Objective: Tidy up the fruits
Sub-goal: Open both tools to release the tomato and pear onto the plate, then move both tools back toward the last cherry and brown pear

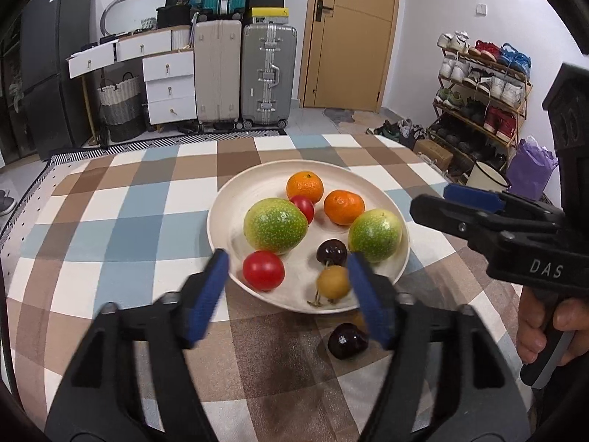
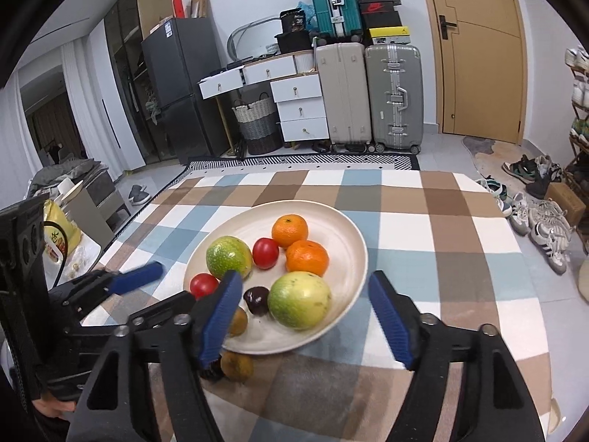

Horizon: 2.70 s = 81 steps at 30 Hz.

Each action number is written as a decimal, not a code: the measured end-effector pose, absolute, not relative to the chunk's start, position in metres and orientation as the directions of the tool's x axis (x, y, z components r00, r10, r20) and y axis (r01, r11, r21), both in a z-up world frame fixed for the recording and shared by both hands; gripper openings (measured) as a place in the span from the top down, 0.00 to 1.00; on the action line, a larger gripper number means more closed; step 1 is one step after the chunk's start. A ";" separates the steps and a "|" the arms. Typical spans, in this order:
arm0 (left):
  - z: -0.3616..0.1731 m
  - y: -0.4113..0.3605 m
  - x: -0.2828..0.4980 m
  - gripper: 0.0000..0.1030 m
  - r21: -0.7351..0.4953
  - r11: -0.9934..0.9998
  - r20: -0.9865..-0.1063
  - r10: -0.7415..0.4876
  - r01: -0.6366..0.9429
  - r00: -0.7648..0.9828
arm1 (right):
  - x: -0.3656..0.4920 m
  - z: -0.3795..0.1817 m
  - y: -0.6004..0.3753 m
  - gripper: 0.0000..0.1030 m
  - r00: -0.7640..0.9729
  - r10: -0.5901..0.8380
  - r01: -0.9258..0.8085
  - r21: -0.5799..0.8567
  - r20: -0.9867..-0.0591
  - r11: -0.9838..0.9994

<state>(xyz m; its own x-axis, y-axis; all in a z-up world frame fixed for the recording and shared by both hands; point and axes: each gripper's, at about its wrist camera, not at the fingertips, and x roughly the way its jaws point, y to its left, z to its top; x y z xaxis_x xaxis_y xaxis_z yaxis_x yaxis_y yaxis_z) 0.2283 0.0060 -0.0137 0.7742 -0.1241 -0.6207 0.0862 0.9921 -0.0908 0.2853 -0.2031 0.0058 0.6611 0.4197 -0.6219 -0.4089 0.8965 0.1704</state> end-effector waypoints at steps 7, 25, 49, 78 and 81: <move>-0.005 0.014 0.206 0.00 -0.063 0.996 -0.603 -0.084 0.058 0.793 | 0.267 0.010 -0.216 0.01 0.667 0.405 -0.382 0.180 -0.625 0.906; -0.015 0.017 0.186 0.00 -0.048 0.997 -0.637 -0.076 0.060 0.767 | 0.251 -0.019 -0.207 0.01 0.599 0.414 -0.418 0.173 -0.686 0.892; -0.057 -0.011 0.204 0.15 -0.031 0.984 -0.753 -0.140 0.177 0.643 | 0.264 -0.045 -0.211 0.01 0.552 0.377 -0.362 0.193 -0.744 0.912; -0.062 -0.022 0.215 0.75 -0.154 0.956 -0.758 -0.276 0.248 0.592 | 0.262 -0.042 -0.210 0.01 0.556 0.386 -0.370 0.197 -0.736 0.908; -0.059 -0.020 0.212 0.75 -0.145 0.960 -0.748 -0.266 0.241 0.608 | 0.262 -0.042 -0.210 0.01 0.555 0.386 -0.370 0.197 -0.737 0.908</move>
